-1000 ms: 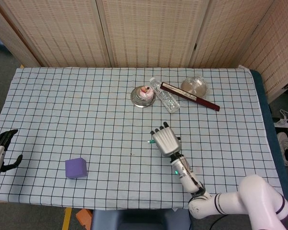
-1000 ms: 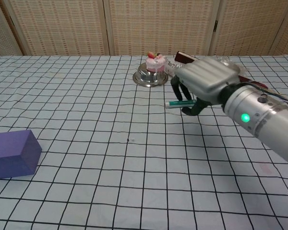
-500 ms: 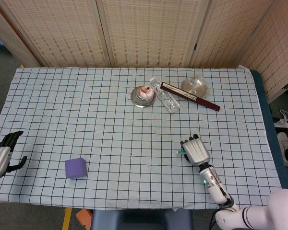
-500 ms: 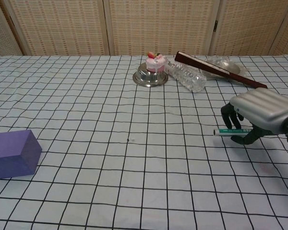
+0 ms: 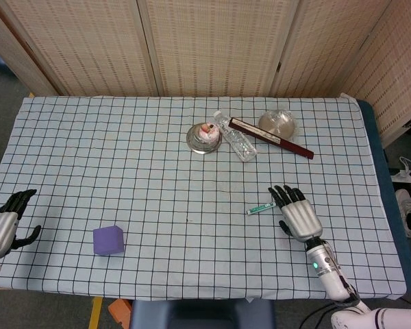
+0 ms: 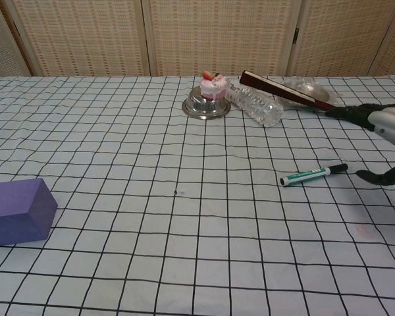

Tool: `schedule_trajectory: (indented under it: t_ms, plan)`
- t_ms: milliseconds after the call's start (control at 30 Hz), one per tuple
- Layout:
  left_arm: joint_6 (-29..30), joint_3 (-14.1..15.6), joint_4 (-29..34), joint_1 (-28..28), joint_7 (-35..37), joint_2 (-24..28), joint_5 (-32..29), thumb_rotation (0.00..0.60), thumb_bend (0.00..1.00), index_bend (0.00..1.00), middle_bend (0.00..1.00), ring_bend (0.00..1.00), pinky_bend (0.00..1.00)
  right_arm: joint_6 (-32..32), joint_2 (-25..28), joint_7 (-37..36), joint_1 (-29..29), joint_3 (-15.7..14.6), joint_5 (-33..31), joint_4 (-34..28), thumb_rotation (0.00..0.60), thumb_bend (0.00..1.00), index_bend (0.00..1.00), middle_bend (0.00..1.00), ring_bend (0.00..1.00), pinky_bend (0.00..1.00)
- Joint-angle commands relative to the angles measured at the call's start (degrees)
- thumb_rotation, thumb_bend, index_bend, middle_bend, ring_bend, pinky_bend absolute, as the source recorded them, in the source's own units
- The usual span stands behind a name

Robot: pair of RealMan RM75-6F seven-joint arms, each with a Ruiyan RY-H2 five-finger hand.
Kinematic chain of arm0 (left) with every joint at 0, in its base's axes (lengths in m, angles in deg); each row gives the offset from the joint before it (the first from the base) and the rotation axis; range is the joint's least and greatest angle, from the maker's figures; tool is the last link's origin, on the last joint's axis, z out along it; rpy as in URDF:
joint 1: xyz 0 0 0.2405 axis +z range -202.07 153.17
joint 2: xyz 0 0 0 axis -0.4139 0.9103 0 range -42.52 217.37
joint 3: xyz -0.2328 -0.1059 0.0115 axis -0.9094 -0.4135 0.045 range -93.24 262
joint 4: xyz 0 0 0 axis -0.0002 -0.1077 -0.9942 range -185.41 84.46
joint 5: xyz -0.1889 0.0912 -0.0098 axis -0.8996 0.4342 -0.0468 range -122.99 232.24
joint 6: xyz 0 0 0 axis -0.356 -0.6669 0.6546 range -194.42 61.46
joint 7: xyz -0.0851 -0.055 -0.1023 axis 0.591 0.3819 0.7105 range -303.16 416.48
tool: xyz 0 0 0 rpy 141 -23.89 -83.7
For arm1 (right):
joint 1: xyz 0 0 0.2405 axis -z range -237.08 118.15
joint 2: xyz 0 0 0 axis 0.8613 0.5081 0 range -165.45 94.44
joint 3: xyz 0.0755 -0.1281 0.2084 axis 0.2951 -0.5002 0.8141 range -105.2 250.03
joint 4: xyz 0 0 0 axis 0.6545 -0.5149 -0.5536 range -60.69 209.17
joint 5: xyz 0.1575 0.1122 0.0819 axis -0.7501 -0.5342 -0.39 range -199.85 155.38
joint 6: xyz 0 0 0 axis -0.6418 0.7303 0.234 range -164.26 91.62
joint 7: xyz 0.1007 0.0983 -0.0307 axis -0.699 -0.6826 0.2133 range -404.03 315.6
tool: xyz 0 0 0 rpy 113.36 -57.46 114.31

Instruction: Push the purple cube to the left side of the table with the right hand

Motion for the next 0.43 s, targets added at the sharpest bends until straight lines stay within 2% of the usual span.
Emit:
schedule_trajectory:
  t_ms: [33, 100, 167, 433]
  plan:
    - [3.4, 0.5, 1.8, 1.5, -0.6, 0.9, 2.1, 0.600, 0.40, 0.01, 0.04, 0.03, 0.24, -12.4, 6.1, 4.8, 7.7, 0.2, 3.1, -5.0, 0.600, 0.20, 0.00, 0.00, 0.00, 0.00]
    - [5.2, 0.8, 2.2, 2.2, -2.2, 0.9, 2.9, 0.600, 0.40, 0.00, 0.04, 0.04, 0.25, -18.1, 6.2, 2.6, 12.3, -0.5, 5.0, -3.3, 0.600, 0.20, 0.00, 0.00, 0.00, 0.00]
    - [5.8, 1.1, 2.6, 2.6, -3.7, 0.9, 3.2, 0.600, 0.40, 0.00, 0.03, 0.03, 0.24, -20.9, 6.1, -1.6, 15.6, -0.5, 5.7, -0.9, 0.600, 0.20, 0.00, 0.00, 0.00, 0.00]
    - [9.4, 3.0, 5.0, 4.0, -5.4, 1.5, 7.9, 0.600, 0.40, 0.00, 0.01, 0.02, 0.23, -19.7, 12.0, -9.0, 19.6, 1.8, 5.8, -2.5, 0.600, 0.19, 0.00, 0.00, 0.00, 0.00]
